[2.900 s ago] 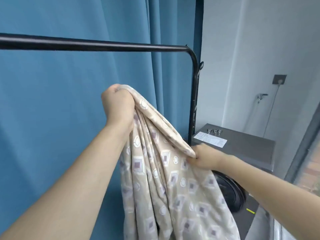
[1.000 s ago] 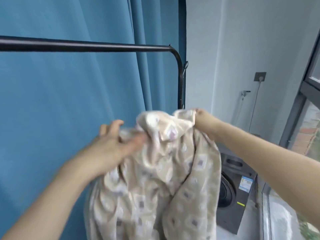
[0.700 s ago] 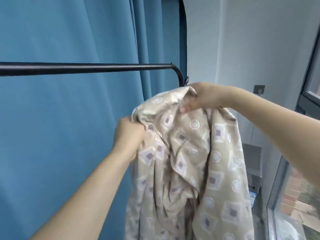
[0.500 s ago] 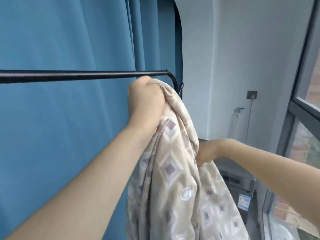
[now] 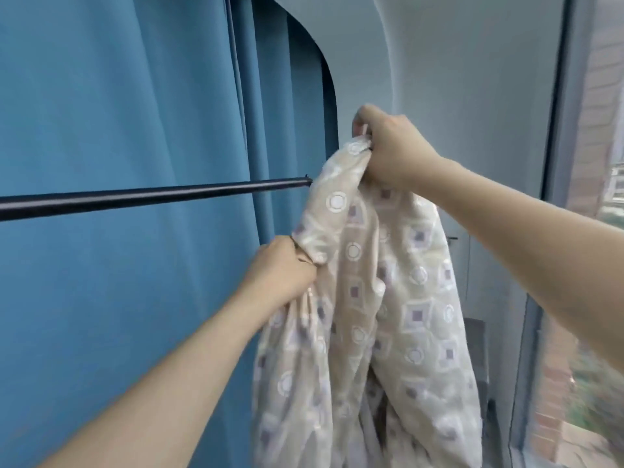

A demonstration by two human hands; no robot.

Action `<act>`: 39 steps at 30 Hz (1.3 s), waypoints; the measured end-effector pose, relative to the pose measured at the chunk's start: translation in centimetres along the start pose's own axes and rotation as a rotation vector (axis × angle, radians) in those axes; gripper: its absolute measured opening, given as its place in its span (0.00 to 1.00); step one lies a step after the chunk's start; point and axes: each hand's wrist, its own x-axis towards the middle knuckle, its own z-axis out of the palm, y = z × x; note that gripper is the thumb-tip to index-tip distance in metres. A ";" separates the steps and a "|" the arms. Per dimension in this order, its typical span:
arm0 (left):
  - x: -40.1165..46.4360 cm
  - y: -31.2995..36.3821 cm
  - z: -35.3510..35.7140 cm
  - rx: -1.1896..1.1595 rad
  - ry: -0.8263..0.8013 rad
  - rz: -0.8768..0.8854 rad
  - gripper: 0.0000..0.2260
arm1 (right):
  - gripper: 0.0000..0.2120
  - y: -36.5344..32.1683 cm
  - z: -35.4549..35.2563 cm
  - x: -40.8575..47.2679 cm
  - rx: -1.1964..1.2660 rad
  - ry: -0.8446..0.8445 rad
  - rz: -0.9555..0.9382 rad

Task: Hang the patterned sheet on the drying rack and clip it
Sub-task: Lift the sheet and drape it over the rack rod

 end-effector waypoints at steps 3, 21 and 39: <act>2.0 0.3 -1.4 -0.666 0.299 -0.218 0.08 | 0.12 1.5 1.1 -0.8 -0.072 -0.187 0.048; 0.0 2.8 -6.1 -1.242 0.454 -0.159 0.17 | 0.19 0.4 11.8 -17.5 -0.143 -1.423 0.067; -9.8 -1.8 6.2 0.361 0.518 0.558 0.37 | 0.07 -6.9 2.4 0.8 0.590 -0.334 0.447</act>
